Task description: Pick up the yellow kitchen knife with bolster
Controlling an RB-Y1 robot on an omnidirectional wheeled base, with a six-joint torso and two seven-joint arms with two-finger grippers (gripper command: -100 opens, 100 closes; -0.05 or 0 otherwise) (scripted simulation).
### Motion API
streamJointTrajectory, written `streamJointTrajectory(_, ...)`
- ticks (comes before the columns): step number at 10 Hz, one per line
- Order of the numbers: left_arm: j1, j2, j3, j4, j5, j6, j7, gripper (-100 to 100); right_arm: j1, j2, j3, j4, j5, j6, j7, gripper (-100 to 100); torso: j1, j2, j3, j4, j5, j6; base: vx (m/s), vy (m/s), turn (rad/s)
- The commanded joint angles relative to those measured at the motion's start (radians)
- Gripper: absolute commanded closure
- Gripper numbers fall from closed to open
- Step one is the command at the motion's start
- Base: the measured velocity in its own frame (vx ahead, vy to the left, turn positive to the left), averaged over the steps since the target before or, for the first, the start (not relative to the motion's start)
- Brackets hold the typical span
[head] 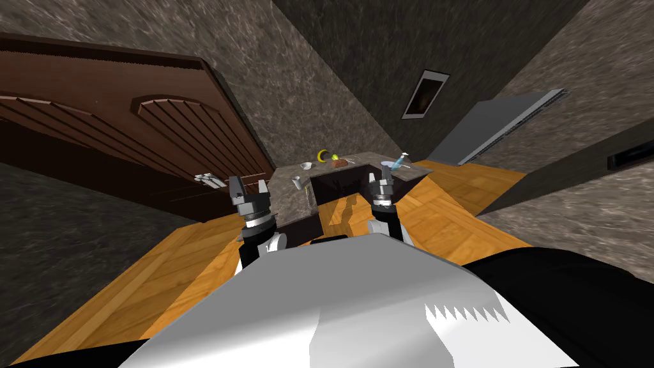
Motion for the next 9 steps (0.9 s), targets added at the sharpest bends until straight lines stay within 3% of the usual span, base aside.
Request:
streamJointTrajectory(1, -0.002, 0.036, 0.002, 0.006, 0.010, 0.013, -0.001, -100, 0.000, 0.000, 0.000, 0.000, 0.000, 0.000, 0.000, 0, 0.000, 0.000, 0.000, 0.000, 0.000, 0.000, -0.003, -0.002, -0.060)
streamJointTrajectory(5, -0.013, 0.152, 0.018, 0.040, 0.065, 0.084, -0.008, -100, 0.000, 0.000, 0.000, 0.000, 0.000, 0.000, 0.000, 0, 0.000, 0.001, 0.000, 0.000, 0.000, 0.000, -0.012, -0.002, -0.086)
streamJointTrajectory(6, -0.013, 0.162, 0.018, 0.040, 0.065, 0.084, -0.008, -100, 0.000, 0.000, 0.000, 0.000, 0.000, 0.000, 0.000, 0, 0.000, 0.001, 0.001, 0.000, 0.000, 0.000, -0.011, 0.001, -0.039)
streamJointTrajectory(9, -0.027, 0.261, 0.040, 0.080, 0.132, 0.163, -0.018, -100, 0.000, 0.000, 0.000, 0.000, 0.000, 0.000, 0.000, 0, 0.000, 0.001, 0.001, 0.000, 0.000, 0.000, -0.017, -0.005, -0.136)
